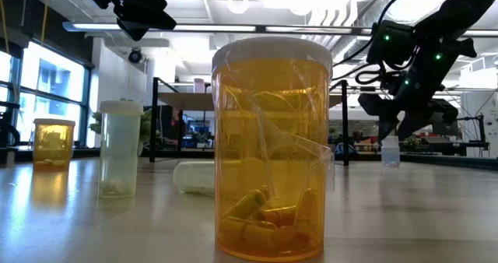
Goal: Pick and place medicine bottles onto shelf by color
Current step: Put the top transparent pill bottle on the shelf
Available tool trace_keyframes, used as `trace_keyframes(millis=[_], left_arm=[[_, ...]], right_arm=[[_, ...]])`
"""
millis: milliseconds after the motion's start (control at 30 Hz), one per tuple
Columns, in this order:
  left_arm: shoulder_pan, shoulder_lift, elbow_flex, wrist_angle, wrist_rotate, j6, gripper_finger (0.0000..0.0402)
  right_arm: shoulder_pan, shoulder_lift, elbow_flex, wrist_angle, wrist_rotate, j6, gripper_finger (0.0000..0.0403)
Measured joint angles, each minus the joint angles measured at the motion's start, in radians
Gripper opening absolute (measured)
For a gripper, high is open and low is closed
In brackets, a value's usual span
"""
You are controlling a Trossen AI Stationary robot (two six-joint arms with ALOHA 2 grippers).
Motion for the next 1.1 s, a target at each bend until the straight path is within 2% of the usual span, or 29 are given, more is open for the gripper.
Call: trace_keyframes(millis=[400,667,1100], left_arm=[[0.0,0.0,0.0,0.0,0.0,0.0,0.0172],[0.0,0.0,0.0,0.0,0.0,0.0,0.0172],[0.0,0.0,0.0,0.0,0.0,0.0,0.0172]], right_arm=[[-0.015,0.0,0.002,0.002,-0.014,0.02,0.0148],[-0.014,-0.001,0.002,0.002,-0.014,0.018,0.0124],[-0.012,-0.046,0.002,-0.007,-0.037,0.008,0.0121]])
